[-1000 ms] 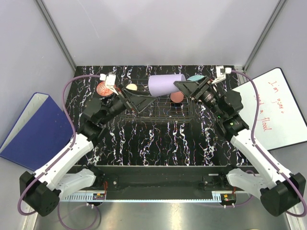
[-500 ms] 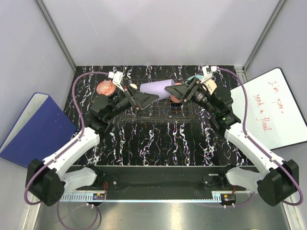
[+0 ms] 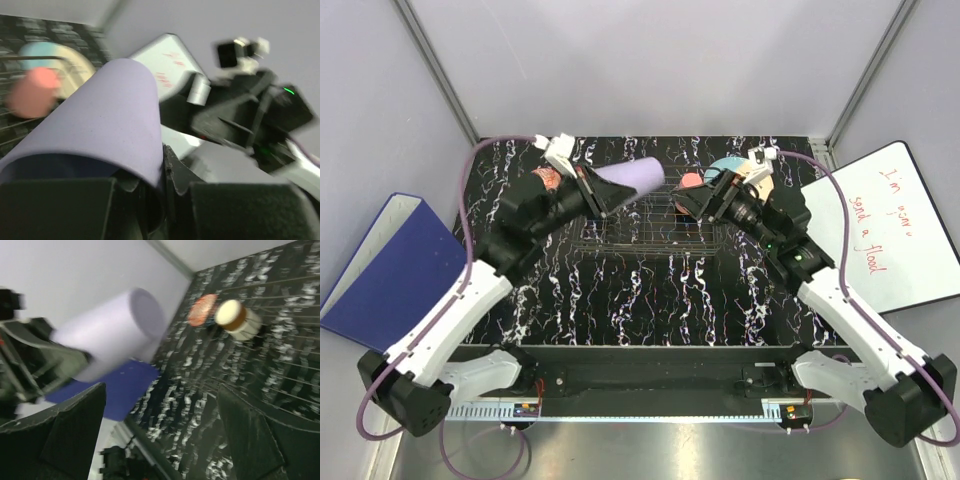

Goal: Unload the mixed dishes from the dish rack
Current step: Pick up the cup from the dish rack, then place the cup at the center of the board.

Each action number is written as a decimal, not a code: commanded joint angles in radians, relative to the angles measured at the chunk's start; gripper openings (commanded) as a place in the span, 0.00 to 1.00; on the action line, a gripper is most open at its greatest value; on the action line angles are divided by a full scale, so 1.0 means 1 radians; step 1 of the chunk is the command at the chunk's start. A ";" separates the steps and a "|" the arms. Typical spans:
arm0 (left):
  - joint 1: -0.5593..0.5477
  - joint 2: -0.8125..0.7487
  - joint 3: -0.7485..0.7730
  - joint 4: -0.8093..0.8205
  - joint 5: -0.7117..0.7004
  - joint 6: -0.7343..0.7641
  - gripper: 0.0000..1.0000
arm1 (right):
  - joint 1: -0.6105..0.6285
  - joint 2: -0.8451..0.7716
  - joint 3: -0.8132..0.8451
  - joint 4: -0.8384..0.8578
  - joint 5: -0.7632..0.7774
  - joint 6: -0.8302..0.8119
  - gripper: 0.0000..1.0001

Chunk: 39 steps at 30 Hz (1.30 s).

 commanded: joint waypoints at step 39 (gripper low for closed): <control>0.547 0.757 0.475 -0.915 -0.550 0.165 0.00 | 0.005 -0.362 -0.224 -0.373 0.392 -0.170 0.99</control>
